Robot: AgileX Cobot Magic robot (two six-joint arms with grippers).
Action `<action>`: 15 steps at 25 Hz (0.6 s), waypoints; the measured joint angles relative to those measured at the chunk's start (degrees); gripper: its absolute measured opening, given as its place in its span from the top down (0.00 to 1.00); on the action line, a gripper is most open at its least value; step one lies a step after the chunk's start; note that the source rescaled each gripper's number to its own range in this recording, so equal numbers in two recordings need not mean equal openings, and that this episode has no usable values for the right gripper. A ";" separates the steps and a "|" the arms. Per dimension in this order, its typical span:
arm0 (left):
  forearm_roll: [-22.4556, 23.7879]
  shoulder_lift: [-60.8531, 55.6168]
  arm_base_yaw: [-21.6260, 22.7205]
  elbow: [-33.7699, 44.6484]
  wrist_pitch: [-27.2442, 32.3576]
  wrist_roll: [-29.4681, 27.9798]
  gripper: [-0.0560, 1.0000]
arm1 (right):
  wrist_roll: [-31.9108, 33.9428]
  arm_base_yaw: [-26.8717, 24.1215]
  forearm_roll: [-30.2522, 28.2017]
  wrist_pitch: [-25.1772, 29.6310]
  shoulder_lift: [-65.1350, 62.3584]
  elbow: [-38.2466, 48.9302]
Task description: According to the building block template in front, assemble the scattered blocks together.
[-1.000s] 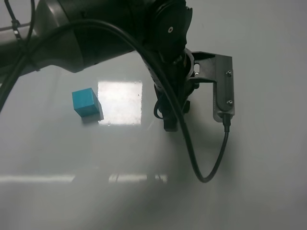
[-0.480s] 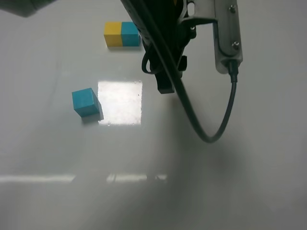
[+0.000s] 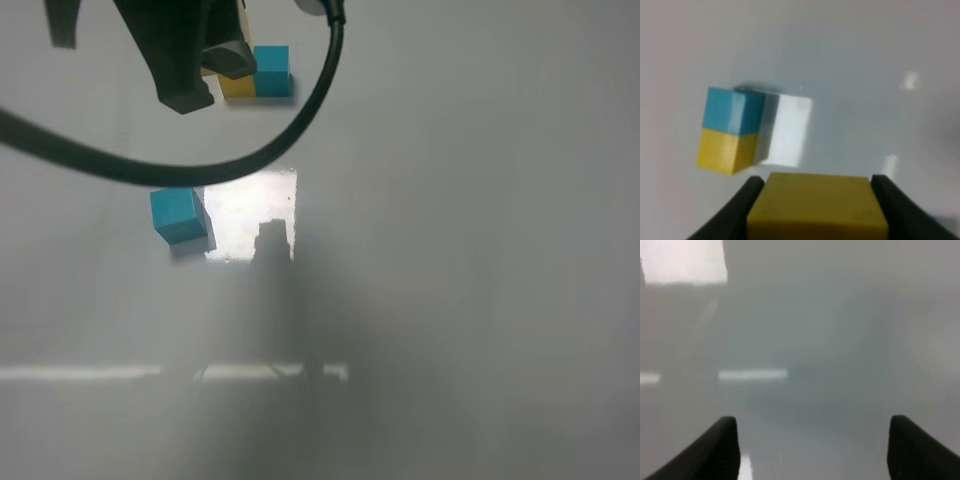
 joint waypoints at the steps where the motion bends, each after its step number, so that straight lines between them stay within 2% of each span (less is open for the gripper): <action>1: 0.21 -2.72 0.05 3.34 0.07 -1.28 0.91 | 0.00 0.00 0.00 0.00 0.00 0.00; 3: 0.12 -7.59 0.77 9.12 0.15 -3.54 0.91 | 0.00 0.00 0.00 0.00 0.00 0.00; 6: -1.48 -14.41 4.23 17.20 0.15 -6.39 0.91 | 0.00 0.00 0.00 0.00 0.00 0.00; 10: -5.16 -21.84 13.11 26.59 0.22 -6.75 0.91 | 0.00 0.00 0.00 0.00 0.00 0.00; 15: -10.87 -25.23 22.34 33.39 0.40 -4.77 0.91 | 0.00 0.00 0.00 0.00 0.00 0.00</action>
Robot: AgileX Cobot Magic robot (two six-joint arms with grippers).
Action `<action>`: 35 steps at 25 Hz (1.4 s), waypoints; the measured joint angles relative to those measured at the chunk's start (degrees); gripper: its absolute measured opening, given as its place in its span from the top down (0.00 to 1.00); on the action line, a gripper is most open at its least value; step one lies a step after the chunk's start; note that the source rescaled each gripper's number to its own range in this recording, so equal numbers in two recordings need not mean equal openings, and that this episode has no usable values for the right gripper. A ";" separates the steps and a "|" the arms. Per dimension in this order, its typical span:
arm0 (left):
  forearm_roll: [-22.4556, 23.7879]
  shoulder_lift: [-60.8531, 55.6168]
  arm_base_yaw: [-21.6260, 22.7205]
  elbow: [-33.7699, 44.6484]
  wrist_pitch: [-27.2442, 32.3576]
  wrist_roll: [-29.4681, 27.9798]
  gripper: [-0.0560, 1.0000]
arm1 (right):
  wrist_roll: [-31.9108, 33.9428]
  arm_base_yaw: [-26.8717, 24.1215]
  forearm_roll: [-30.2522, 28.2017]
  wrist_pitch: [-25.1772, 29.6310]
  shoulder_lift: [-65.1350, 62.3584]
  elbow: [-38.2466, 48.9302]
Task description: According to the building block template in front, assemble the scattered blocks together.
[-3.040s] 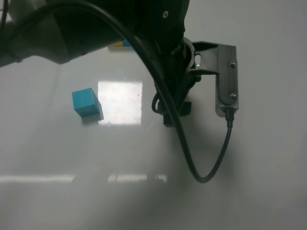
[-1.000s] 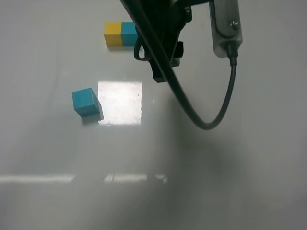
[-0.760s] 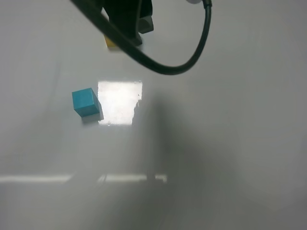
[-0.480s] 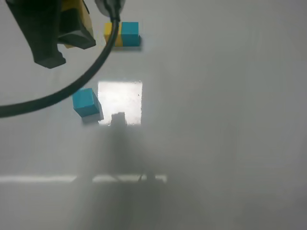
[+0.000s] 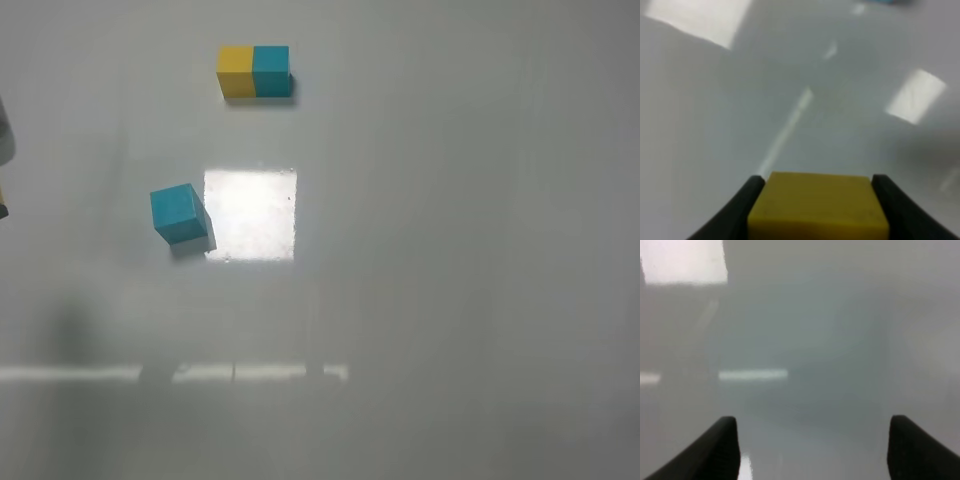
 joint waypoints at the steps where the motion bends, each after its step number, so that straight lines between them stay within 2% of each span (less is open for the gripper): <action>1: -0.53 -0.04 1.15 1.20 0.00 0.12 0.91 | 0.00 0.00 0.00 0.00 0.00 0.00; 6: -1.51 0.51 3.57 4.86 -3.89 2.19 0.91 | 0.00 0.00 0.00 0.00 0.00 0.00; 12: -1.68 6.27 3.81 5.14 -8.86 3.15 0.91 | 0.00 0.00 0.00 0.00 0.00 0.00; 23: -2.96 13.66 3.81 5.14 -19.74 9.66 0.91 | 0.00 0.00 0.00 0.00 0.00 0.00; 35: -4.09 16.31 3.81 5.14 -24.18 10.33 0.91 | 0.00 0.00 0.00 0.00 0.00 0.00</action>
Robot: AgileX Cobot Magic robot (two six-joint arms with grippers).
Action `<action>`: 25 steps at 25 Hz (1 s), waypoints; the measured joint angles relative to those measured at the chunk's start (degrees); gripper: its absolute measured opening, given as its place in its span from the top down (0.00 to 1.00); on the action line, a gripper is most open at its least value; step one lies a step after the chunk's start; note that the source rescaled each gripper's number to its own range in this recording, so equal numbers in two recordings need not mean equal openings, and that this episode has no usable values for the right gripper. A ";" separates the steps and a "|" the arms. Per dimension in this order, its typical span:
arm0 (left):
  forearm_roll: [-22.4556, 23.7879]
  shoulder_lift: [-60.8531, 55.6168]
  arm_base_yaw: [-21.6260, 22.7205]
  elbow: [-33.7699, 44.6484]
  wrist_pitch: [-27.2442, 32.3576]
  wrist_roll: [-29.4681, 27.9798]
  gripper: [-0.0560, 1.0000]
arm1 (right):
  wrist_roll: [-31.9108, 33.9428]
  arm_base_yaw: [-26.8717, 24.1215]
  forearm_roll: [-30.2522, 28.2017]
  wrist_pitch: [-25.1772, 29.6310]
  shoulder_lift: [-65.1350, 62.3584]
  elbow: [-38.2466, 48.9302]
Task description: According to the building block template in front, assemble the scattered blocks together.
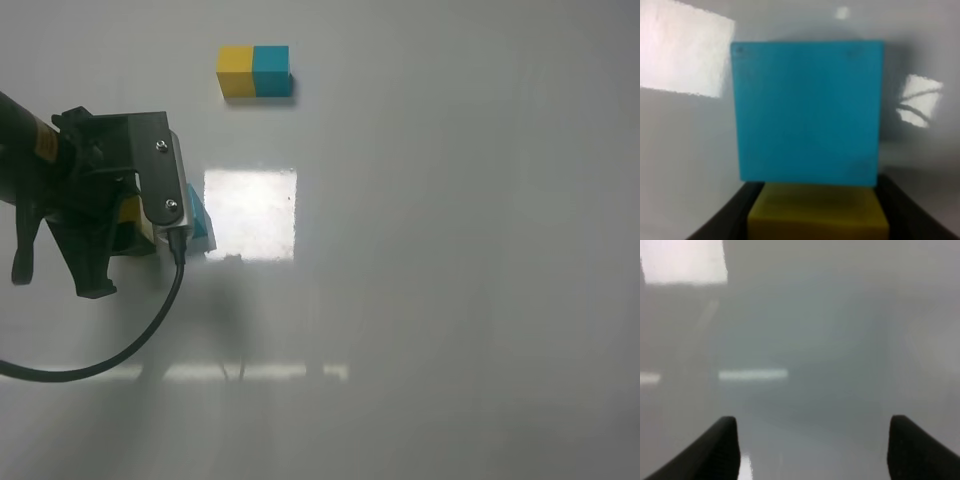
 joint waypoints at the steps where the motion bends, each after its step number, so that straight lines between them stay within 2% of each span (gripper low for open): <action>1: 0.00 0.05 0.00 0.00 -0.45 0.00 0.91 | 0.00 0.00 0.00 0.00 0.00 0.00; 23: -1.84 0.11 0.00 0.00 -1.41 0.04 0.91 | 0.00 0.00 0.00 0.00 0.00 0.00; 24: -1.88 0.11 0.00 0.00 -1.39 0.04 0.85 | 0.00 0.00 0.00 0.00 0.00 0.00; 25: -1.88 0.11 0.00 0.00 -1.39 0.04 0.75 | 0.00 0.00 0.00 0.00 0.00 0.00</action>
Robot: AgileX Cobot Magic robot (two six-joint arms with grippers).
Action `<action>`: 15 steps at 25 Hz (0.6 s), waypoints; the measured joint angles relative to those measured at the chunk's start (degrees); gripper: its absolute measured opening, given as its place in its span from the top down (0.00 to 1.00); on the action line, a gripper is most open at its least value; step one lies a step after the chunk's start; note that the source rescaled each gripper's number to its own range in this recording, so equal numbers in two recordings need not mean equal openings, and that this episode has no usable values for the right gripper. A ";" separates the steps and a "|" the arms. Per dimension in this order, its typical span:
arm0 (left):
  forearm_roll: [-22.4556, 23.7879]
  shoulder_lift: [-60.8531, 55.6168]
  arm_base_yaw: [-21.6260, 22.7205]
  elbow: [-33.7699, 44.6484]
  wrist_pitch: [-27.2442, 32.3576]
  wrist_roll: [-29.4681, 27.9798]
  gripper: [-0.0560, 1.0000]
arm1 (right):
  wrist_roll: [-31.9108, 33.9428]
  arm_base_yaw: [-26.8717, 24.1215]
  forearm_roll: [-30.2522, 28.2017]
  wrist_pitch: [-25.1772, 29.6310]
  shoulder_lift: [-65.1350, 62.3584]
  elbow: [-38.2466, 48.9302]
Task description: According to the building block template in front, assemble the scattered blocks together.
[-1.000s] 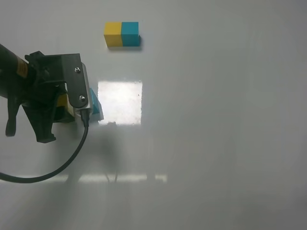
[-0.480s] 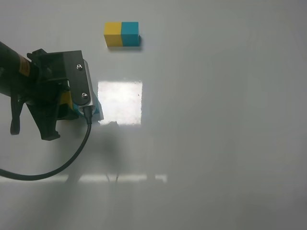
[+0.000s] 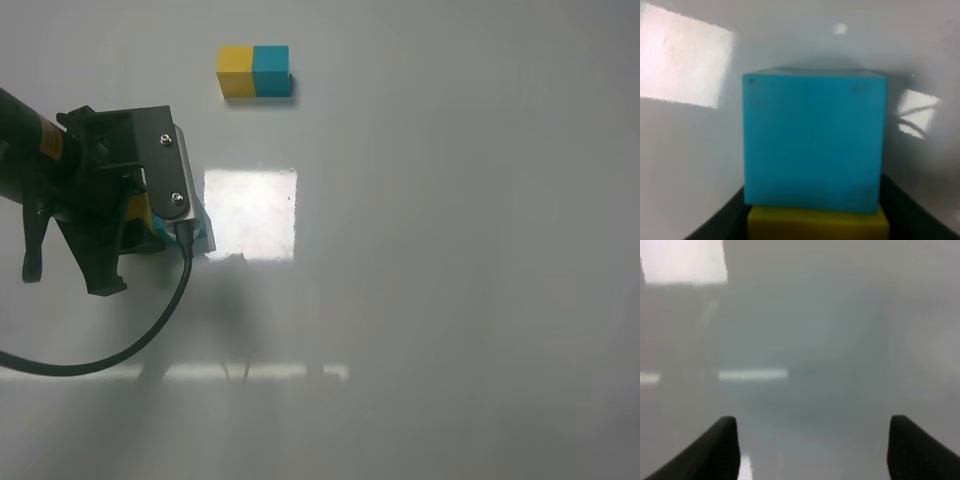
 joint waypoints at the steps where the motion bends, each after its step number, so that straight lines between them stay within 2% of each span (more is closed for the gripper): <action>1: 0.00 0.00 0.00 0.00 0.00 0.00 0.59 | 0.00 0.00 0.00 0.00 0.00 0.00; 3: -0.12 0.00 0.00 0.00 0.00 0.00 0.27 | 0.00 0.00 0.00 0.00 0.00 0.00; 5: -0.26 0.00 0.00 0.00 0.13 0.00 0.10 | 0.00 0.00 0.00 0.00 0.00 0.00; 8: -1.88 0.00 0.00 -1.35 3.68 0.00 0.03 | 0.00 0.00 0.00 0.00 0.00 0.00; 11: -2.82 -0.21 -0.74 -4.37 8.93 -0.07 0.02 | 0.00 0.00 0.00 0.00 0.00 0.00; 15: -3.29 -0.73 -1.02 -7.45 11.28 -0.17 0.01 | 0.00 0.00 0.00 0.00 0.00 0.00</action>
